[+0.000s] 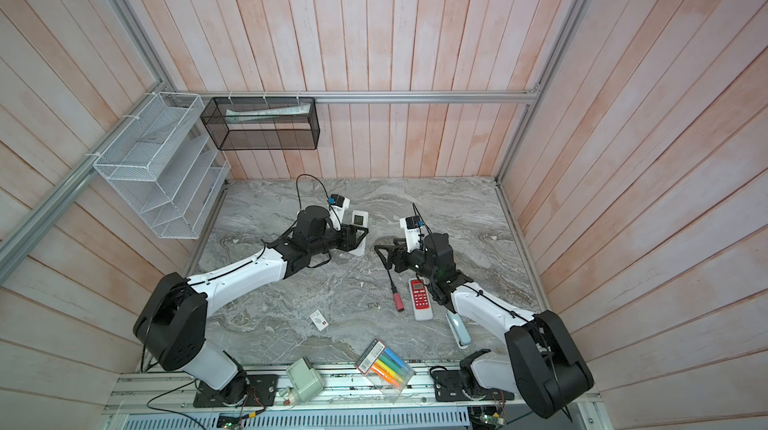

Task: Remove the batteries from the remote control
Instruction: 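Lift the white remote toward the right gripper while the right gripper grasps it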

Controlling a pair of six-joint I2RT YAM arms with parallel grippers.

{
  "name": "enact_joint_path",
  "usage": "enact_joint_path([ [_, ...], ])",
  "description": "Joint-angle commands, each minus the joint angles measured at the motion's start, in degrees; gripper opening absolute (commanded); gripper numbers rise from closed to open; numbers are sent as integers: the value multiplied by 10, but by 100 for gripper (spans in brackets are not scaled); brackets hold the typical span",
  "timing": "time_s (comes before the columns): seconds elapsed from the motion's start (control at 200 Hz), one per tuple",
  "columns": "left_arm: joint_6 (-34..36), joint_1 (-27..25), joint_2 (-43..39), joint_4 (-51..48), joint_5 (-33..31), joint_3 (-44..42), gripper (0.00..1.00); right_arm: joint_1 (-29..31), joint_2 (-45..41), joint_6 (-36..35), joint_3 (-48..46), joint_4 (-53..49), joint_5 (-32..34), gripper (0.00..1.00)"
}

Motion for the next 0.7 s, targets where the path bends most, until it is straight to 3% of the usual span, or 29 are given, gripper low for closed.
enact_joint_path([
  [0.0, -68, -1, -24, 92, 1, -23, 52, 9, 13, 29, 28, 47, -20, 78],
  [0.3, -111, -1, -38, 116, -19, -39, 52, 40, 59, 28, 80, 24, -17, 59],
  [0.695, -104, -4, -35, 101, -32, -36, 52, 68, 103, 25, 113, 28, 8, 52],
])
